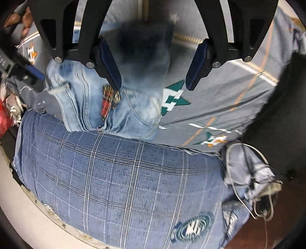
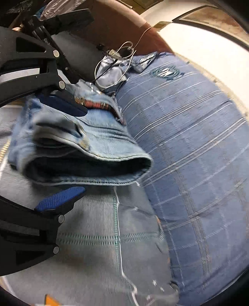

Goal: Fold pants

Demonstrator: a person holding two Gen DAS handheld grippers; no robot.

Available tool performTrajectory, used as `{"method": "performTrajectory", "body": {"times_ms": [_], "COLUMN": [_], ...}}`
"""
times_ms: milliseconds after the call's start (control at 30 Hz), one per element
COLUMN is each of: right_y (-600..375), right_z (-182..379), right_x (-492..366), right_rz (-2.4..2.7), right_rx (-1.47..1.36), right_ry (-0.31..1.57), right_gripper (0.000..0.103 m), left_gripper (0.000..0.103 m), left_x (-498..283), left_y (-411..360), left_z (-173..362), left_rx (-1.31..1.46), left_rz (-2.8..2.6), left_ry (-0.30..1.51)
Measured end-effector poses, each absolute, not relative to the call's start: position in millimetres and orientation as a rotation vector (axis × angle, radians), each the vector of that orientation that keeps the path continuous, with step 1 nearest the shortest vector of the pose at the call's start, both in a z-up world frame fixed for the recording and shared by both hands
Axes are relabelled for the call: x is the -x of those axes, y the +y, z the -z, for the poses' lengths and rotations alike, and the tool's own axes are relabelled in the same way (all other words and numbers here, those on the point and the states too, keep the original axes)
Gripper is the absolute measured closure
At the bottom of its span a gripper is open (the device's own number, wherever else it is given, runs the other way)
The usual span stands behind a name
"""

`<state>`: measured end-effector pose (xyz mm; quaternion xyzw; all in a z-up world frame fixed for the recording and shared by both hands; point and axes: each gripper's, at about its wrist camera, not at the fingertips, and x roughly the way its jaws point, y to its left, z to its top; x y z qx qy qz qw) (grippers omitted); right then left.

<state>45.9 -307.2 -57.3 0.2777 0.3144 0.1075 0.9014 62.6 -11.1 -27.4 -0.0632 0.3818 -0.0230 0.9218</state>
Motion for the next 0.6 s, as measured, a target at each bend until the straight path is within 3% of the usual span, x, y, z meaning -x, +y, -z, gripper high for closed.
{"method": "performTrajectory", "body": {"times_ms": [233, 467, 600], "right_y": [-290, -268, -261], "right_z": [39, 39, 38], "right_x": [14, 59, 77], "right_rz": [-0.142, -0.085, -0.080], "right_rx": [-0.505, -0.460, -0.465], "right_ry": [0.598, 0.601, 0.596], "right_gripper": [0.023, 0.022, 0.022], "left_gripper": [0.025, 0.024, 0.010], "left_x": [0, 52, 74], "left_y": [-34, -55, -59], "left_z": [11, -6, -24], "left_rx": [-0.013, -0.060, -0.050], "left_rz": [-0.041, -0.016, -0.029], "left_ry": [0.696, 0.658, 0.585]}}
